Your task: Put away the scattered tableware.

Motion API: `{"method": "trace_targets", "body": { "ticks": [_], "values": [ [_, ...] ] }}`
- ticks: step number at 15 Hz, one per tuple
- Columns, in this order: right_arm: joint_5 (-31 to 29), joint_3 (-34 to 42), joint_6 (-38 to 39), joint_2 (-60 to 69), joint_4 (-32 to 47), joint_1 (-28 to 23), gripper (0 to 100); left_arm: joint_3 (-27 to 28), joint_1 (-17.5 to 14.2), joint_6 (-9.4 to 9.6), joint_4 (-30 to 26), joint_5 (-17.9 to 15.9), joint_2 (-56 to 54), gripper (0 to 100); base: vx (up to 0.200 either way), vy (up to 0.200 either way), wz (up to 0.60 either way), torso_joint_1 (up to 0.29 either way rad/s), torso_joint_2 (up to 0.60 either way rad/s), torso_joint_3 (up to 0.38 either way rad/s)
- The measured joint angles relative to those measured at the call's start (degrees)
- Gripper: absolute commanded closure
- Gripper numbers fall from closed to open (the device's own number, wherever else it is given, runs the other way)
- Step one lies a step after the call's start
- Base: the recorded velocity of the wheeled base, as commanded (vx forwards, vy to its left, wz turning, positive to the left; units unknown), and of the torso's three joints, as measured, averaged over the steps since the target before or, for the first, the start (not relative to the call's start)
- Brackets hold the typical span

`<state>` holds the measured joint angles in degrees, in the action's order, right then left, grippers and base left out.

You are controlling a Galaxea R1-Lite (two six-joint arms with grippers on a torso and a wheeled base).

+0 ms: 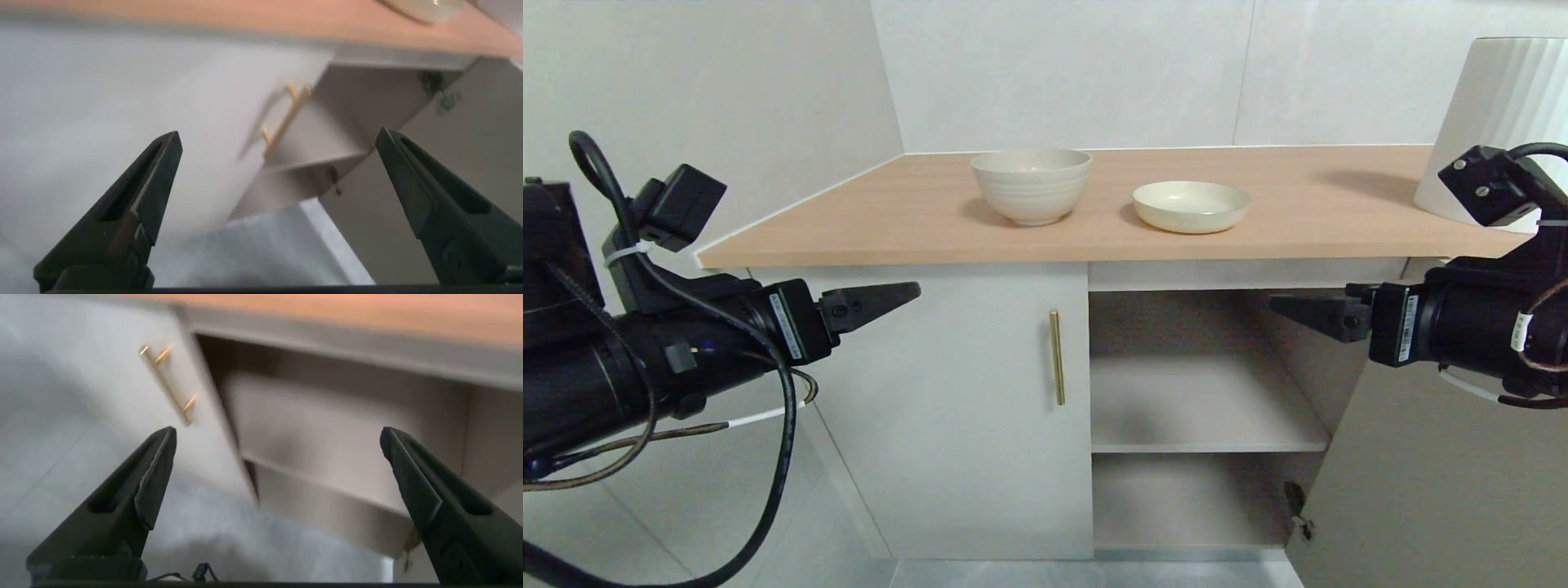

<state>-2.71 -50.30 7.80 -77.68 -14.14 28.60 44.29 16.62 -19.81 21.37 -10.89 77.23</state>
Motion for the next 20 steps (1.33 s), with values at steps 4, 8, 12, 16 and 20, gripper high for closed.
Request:
{"method": "trace_targets", "body": {
  "ticks": [4, 8, 12, 16, 20],
  "values": [
    [0.3, 0.3, 0.0, 0.3, -0.4, 0.1, 0, 0.0, -0.1, -0.33, 0.2, 0.0, -0.1, 0, 0.0, 0.0, 0.0, 0.0, 0.0, 0.0],
    [0.8, 4.0, -3.4, 0.5, -4.8, -0.1, 0, 0.5, -0.4, -2.68, 0.3, -0.1, -0.2, 0, 0.0, 0.0, 0.0, 0.0, 0.0, 0.0],
    [0.7, 6.7, -5.1, -0.2, -11.3, -0.4, 0, 0.5, -0.4, -2.68, 0.3, -0.1, -0.3, 0, 0.0, 0.0, 0.0, 0.007, -0.02, -0.012],
    [0.6, 7.3, -5.4, -0.7, -11.4, -0.5, 0, 0.3, -0.4, -2.68, 0.2, -2.9, 0.0, 0, 0.0, 0.0, 0.0, 0.072, -0.25, -0.256],
    [0.6, 7.3, -5.5, -1.1, -11.6, -0.8, 0, 0.3, -0.4, -2.71, 0.3, -3.3, 0.4, 0, 0.0, 0.0, 0.0, 0.174, -0.53, -0.299]
  ]
}}
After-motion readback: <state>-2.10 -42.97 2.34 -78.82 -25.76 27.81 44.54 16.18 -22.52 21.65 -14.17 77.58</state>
